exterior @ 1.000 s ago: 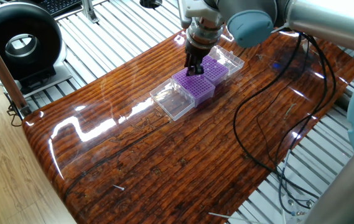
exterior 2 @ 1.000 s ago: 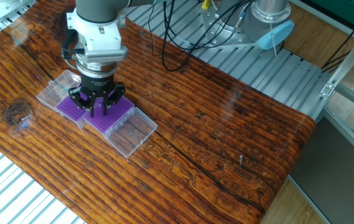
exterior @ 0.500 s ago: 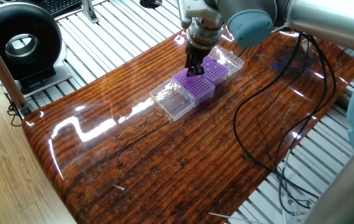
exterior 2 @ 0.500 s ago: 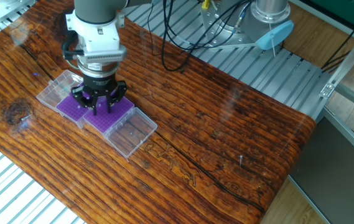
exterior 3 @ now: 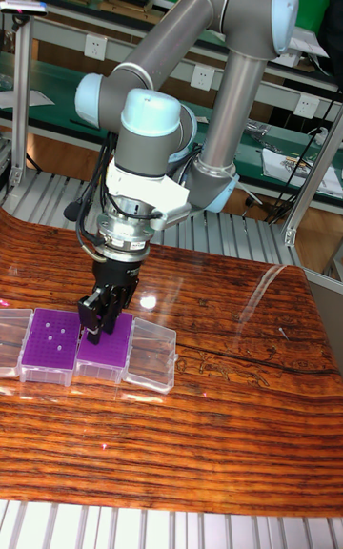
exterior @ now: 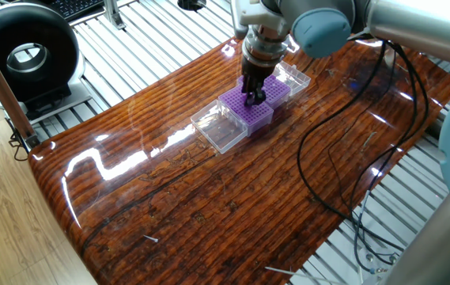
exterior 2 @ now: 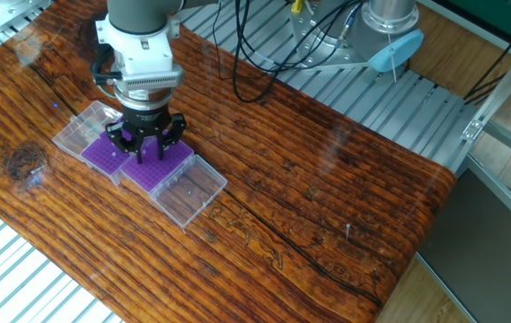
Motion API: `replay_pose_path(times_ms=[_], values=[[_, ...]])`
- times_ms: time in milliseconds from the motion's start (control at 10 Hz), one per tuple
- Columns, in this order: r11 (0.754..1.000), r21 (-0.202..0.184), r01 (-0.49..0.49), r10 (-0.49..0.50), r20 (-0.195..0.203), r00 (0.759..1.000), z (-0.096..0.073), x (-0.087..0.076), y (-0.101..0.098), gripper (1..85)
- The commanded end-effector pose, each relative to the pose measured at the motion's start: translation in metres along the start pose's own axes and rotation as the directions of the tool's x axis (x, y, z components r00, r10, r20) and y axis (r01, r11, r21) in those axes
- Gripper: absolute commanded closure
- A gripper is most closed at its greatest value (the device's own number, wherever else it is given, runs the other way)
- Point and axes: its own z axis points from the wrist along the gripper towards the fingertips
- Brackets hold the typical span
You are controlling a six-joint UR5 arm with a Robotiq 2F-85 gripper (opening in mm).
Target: Transfer all small pipette tips from one holder to another
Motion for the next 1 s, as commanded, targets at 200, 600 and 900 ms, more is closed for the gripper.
replay_pose_path(times_ms=[200,600,900], values=[[1.0,-0.007,-0.019,0.019,-0.019,1.0,-0.0037,0.0076,0.0028,47.0],[1.0,-0.013,0.007,-0.007,-0.001,1.0,0.0003,0.0114,-0.002,48.0],[1.0,0.004,-0.008,0.008,-0.026,1.0,-0.0038,0.0081,-0.0032,51.3]])
